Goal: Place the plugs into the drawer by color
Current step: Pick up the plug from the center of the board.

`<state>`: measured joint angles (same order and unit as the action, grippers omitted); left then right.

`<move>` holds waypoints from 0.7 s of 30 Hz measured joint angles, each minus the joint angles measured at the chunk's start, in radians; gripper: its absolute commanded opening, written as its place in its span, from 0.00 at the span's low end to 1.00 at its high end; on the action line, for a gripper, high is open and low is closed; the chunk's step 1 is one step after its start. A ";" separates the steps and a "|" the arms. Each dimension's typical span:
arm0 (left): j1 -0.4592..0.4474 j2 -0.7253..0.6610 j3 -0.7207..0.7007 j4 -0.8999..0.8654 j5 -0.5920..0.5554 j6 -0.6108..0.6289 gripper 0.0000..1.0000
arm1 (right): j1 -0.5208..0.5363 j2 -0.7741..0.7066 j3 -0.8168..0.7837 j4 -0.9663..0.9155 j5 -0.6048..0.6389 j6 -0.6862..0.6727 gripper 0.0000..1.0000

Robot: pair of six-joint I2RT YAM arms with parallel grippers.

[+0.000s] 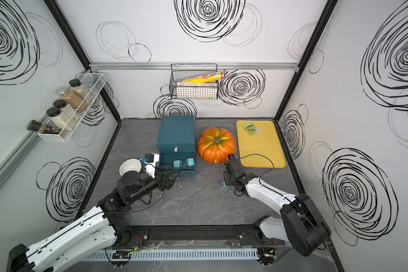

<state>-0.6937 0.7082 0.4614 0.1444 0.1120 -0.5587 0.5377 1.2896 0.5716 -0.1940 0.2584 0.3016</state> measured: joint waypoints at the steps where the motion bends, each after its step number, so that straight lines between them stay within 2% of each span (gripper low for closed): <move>1: 0.000 -0.001 0.000 0.000 0.000 0.004 0.87 | -0.008 0.019 0.006 0.000 -0.014 -0.004 0.54; 5: 0.000 -0.010 -0.005 -0.001 -0.005 0.018 0.87 | -0.024 0.074 0.037 0.000 -0.050 -0.021 0.46; 8: 0.000 -0.016 -0.013 -0.001 -0.008 0.023 0.87 | -0.031 0.103 0.055 0.004 -0.079 -0.039 0.22; 10: 0.000 -0.016 -0.013 -0.005 -0.010 0.026 0.87 | -0.032 0.119 0.075 0.003 -0.093 -0.047 0.12; 15: 0.000 -0.020 -0.013 -0.017 -0.032 0.030 0.84 | -0.033 0.079 0.090 -0.023 -0.115 -0.049 0.04; 18: 0.001 -0.038 -0.018 -0.033 -0.063 0.026 0.83 | -0.032 -0.045 0.101 -0.066 -0.163 -0.051 0.04; 21: 0.010 -0.078 -0.037 -0.048 -0.095 0.004 0.78 | -0.029 -0.176 0.166 -0.092 -0.261 -0.051 0.04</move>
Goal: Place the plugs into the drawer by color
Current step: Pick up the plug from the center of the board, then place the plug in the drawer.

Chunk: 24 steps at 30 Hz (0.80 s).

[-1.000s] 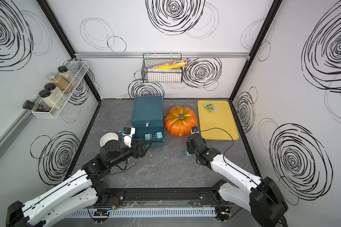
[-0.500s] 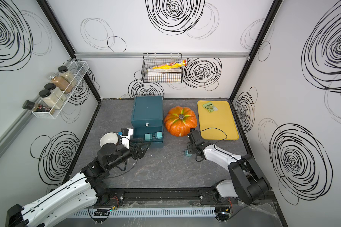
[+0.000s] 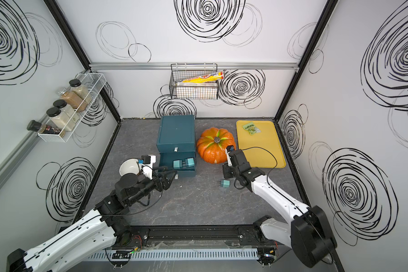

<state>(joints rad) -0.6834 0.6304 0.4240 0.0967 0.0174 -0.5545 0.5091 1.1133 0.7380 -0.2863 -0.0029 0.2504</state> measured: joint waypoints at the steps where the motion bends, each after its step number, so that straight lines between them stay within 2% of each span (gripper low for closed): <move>1: 0.007 -0.017 -0.009 -0.004 -0.006 -0.008 0.76 | 0.005 -0.024 0.027 -0.001 -0.037 0.001 0.04; 5: 0.053 -0.104 -0.053 -0.044 -0.032 -0.041 0.71 | 0.070 -0.061 0.138 0.053 -0.217 0.029 0.01; 9: 0.093 -0.167 -0.089 -0.060 -0.049 -0.073 0.69 | 0.212 0.047 0.217 0.104 -0.285 0.062 0.00; 16: 0.170 -0.189 -0.173 -0.082 -0.076 -0.167 0.70 | 0.438 0.359 0.361 0.134 -0.212 0.111 0.00; 21: 0.247 -0.182 -0.190 -0.091 -0.035 -0.191 0.70 | 0.493 0.538 0.520 0.127 -0.151 0.119 0.00; 24: 0.280 -0.181 -0.190 -0.092 -0.008 -0.192 0.70 | 0.500 0.589 0.577 0.129 -0.118 0.118 0.00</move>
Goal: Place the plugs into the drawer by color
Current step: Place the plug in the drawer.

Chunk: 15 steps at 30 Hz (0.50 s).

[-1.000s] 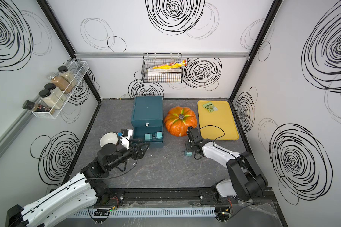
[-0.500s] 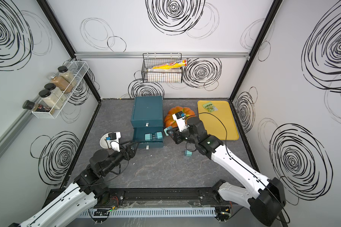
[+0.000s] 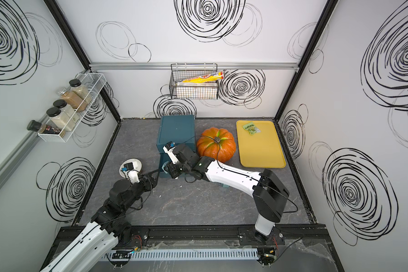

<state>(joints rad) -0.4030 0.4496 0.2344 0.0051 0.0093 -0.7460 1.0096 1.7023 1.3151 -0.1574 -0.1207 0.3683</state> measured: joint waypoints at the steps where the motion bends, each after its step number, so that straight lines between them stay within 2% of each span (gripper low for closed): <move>1: 0.008 0.000 0.000 0.000 0.009 0.000 0.70 | 0.001 0.007 0.010 0.000 0.015 -0.001 0.00; 6: 0.026 0.001 0.000 0.002 0.041 0.001 0.71 | 0.001 0.030 0.019 0.009 0.071 -0.002 0.01; 11: 0.027 0.052 0.000 0.032 0.081 0.001 0.71 | 0.000 0.145 0.093 -0.014 0.096 -0.021 0.07; 12: 0.027 0.068 -0.001 0.039 0.091 0.001 0.71 | 0.000 0.164 0.105 -0.018 0.098 -0.024 0.09; 15: 0.029 0.106 -0.003 0.068 0.124 0.002 0.72 | 0.001 0.190 0.116 -0.024 0.109 -0.029 0.24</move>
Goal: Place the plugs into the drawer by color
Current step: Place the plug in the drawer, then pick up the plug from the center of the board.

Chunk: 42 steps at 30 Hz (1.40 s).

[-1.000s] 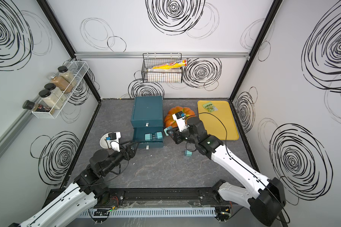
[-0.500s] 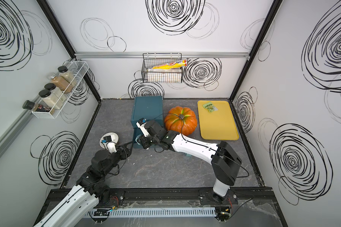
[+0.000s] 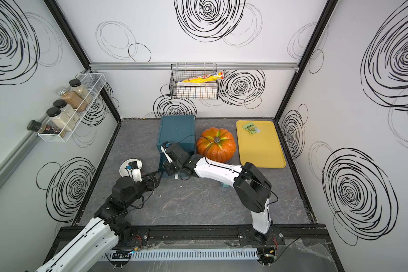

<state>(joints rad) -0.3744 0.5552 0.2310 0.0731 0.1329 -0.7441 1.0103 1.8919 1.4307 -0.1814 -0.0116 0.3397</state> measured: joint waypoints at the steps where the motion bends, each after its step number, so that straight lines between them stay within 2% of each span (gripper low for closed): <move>1: 0.000 0.006 -0.003 0.005 0.006 0.000 0.72 | 0.000 -0.001 0.000 0.000 0.013 0.000 0.29; 7: 0.000 -0.002 -0.008 0.012 0.021 0.003 0.72 | -0.007 -0.011 -0.001 -0.020 0.087 0.002 0.46; 8: 0.000 -0.003 -0.008 0.012 0.023 0.003 0.73 | -0.007 -0.012 -0.001 -0.028 0.093 0.000 0.54; 9: 0.001 -0.006 -0.008 0.012 0.023 0.003 0.73 | -0.007 -0.015 -0.001 -0.035 0.097 0.006 0.58; 16: 0.001 -0.011 -0.008 0.011 0.023 0.012 0.76 | -0.008 -0.124 -0.017 -0.092 0.098 -0.006 0.51; 21: 0.001 -0.022 -0.008 0.005 0.022 0.024 0.77 | -0.008 -0.409 -0.154 -0.109 0.104 0.002 0.53; 25: 0.001 -0.040 -0.005 -0.002 0.028 0.049 0.90 | -0.007 -0.747 -0.370 -0.160 0.214 0.059 0.62; 26: 0.002 -0.043 -0.002 -0.005 0.034 0.057 0.93 | -0.009 -0.800 -0.410 -0.180 0.249 0.073 0.67; 28: 0.002 -0.052 0.010 -0.010 0.049 0.076 0.96 | -0.022 -0.883 -0.497 -0.220 0.307 0.097 0.71; 31: 0.002 -0.064 0.013 -0.004 0.066 0.090 0.96 | -0.068 -0.893 -0.630 -0.240 0.330 0.102 0.71; 34: 0.002 -0.068 0.013 -0.006 0.079 0.098 0.96 | -0.133 -0.821 -0.747 -0.272 0.307 0.093 0.69; 38: 0.002 -0.096 0.013 -0.016 0.080 0.104 0.96 | -0.169 -0.761 -0.727 -0.360 0.296 0.096 0.79; 42: 0.002 -0.124 0.013 -0.018 0.080 0.106 0.96 | -0.252 -0.734 -0.666 -0.369 0.286 0.101 0.80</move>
<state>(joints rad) -0.3729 0.4309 0.2443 0.0547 0.2127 -0.6380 0.7586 1.1580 0.7647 -0.5503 0.2741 0.4412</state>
